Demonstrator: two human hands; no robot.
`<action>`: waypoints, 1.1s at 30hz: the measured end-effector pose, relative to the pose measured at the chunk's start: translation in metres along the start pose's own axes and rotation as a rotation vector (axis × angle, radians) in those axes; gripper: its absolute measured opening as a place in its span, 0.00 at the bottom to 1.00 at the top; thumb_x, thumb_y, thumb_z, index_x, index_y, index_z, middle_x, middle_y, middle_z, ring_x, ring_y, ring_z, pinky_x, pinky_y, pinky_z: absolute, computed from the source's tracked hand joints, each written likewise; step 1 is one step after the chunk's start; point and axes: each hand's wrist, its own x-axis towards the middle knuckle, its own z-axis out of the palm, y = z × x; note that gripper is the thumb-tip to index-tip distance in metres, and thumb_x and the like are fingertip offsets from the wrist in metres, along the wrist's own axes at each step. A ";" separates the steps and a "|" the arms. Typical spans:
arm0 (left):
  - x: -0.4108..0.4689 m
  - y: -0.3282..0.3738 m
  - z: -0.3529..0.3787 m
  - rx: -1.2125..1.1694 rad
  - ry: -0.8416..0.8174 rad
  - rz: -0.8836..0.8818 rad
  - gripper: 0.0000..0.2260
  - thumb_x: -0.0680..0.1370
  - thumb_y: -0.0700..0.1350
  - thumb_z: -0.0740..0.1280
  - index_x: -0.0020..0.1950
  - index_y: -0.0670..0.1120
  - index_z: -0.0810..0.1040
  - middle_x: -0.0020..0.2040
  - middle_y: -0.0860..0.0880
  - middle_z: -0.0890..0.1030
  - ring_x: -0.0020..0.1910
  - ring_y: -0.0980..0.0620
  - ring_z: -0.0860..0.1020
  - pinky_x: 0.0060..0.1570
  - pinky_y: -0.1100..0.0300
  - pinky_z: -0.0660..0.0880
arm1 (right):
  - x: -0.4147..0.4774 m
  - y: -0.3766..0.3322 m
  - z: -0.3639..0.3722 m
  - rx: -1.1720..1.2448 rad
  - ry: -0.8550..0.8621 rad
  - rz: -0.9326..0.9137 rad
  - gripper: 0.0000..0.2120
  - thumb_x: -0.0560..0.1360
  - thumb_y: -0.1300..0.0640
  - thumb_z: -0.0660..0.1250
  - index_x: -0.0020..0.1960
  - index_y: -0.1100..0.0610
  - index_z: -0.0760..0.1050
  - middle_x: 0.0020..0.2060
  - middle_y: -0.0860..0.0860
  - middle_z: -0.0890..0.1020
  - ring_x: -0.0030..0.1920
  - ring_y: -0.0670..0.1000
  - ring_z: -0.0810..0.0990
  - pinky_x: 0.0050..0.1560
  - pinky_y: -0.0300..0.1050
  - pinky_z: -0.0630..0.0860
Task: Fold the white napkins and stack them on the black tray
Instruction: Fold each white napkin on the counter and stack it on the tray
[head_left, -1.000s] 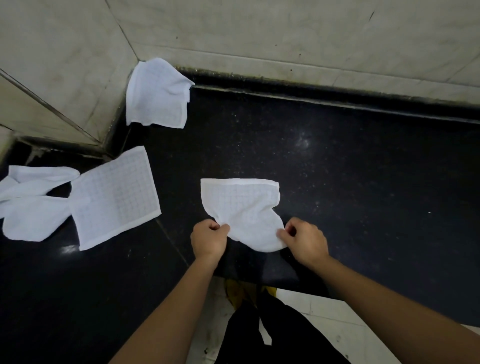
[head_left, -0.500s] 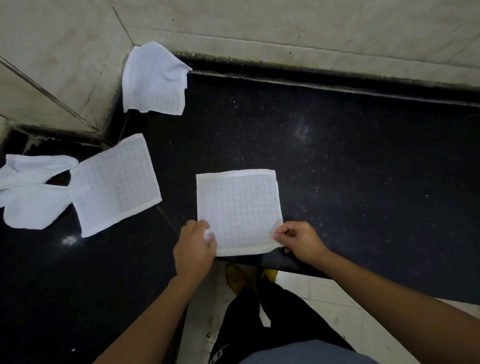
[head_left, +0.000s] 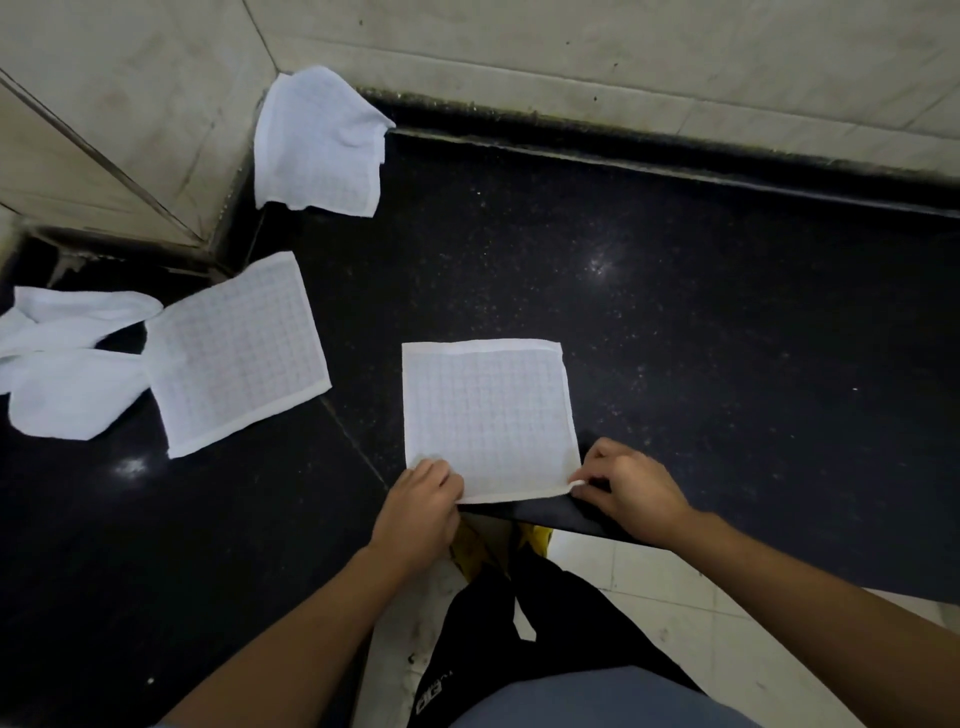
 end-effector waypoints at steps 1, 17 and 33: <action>-0.003 -0.005 -0.003 0.002 -0.015 -0.002 0.11 0.63 0.37 0.73 0.38 0.47 0.74 0.39 0.51 0.75 0.40 0.51 0.74 0.37 0.60 0.71 | -0.001 0.003 0.000 -0.060 -0.049 0.014 0.10 0.77 0.47 0.67 0.54 0.47 0.82 0.48 0.41 0.72 0.46 0.42 0.71 0.41 0.36 0.65; 0.113 -0.058 -0.098 -0.357 0.141 -0.507 0.06 0.75 0.34 0.67 0.46 0.45 0.78 0.41 0.50 0.77 0.42 0.53 0.77 0.43 0.62 0.71 | 0.085 -0.009 -0.057 0.188 0.204 0.324 0.10 0.76 0.48 0.68 0.41 0.52 0.80 0.36 0.49 0.82 0.40 0.51 0.79 0.42 0.47 0.76; 0.128 -0.056 -0.073 -0.059 0.181 -0.351 0.03 0.75 0.40 0.68 0.48 0.46 0.77 0.48 0.48 0.75 0.46 0.50 0.75 0.41 0.58 0.72 | 0.089 -0.011 -0.050 -0.165 0.293 0.130 0.06 0.76 0.50 0.65 0.50 0.51 0.76 0.48 0.49 0.79 0.48 0.53 0.78 0.44 0.47 0.76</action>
